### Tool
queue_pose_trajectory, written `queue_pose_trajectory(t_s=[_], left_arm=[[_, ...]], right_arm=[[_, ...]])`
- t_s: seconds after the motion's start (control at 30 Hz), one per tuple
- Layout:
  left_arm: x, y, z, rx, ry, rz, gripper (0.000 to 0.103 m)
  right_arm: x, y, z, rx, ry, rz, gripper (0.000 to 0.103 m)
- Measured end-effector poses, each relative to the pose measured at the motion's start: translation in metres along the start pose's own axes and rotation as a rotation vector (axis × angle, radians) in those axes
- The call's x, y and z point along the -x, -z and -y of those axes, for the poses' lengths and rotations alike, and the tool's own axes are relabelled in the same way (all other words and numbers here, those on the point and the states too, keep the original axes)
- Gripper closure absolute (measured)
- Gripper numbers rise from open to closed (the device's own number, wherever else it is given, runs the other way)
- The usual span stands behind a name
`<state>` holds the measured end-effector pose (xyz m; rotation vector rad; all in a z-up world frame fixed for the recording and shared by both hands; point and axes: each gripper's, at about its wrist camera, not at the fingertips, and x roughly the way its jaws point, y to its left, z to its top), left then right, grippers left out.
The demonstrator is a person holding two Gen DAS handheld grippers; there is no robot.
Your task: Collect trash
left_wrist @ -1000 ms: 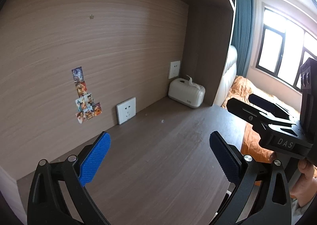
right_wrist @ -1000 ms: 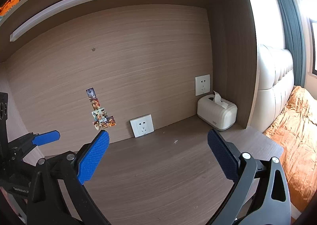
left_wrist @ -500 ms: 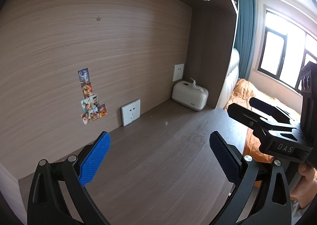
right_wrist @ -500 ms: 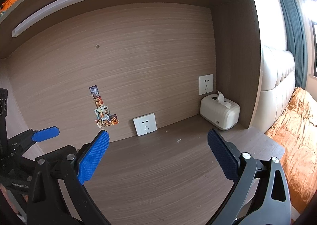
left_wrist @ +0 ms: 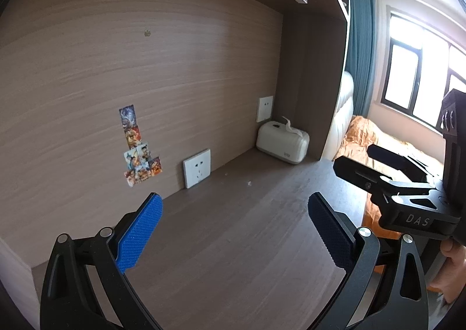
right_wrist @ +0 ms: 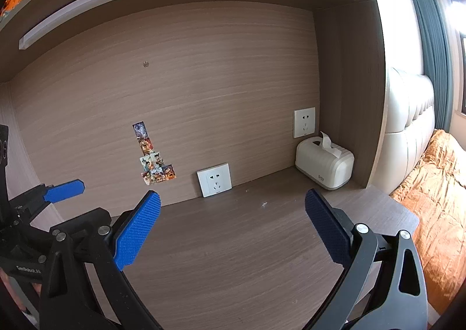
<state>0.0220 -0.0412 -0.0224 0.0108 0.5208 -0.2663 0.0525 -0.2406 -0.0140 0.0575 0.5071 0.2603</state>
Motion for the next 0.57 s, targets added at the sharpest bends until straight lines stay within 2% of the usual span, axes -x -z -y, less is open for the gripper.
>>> queue_pose_trajectory(t_s=[0.4, 0.5, 0.57], left_arm=[[-0.0015, 0.0014, -0.0001, 0.004, -0.005, -0.002, 0.005], [-0.0040, 0.0025, -0.0014, 0.008, 0.036, -0.025, 0.005], [-0.0045, 0.0033, -0.0007, 0.003, 0.033, -0.027, 0.005]], right_arm=[[-0.0005, 0.0026, -0.0009, 0.000, -0.001, -0.010, 0.004], [-0.0008, 0.0034, -0.0007, 0.001, -0.004, -0.016, 0.004], [-0.0009, 0.0039, -0.0009, 0.004, -0.002, -0.017, 0.004]])
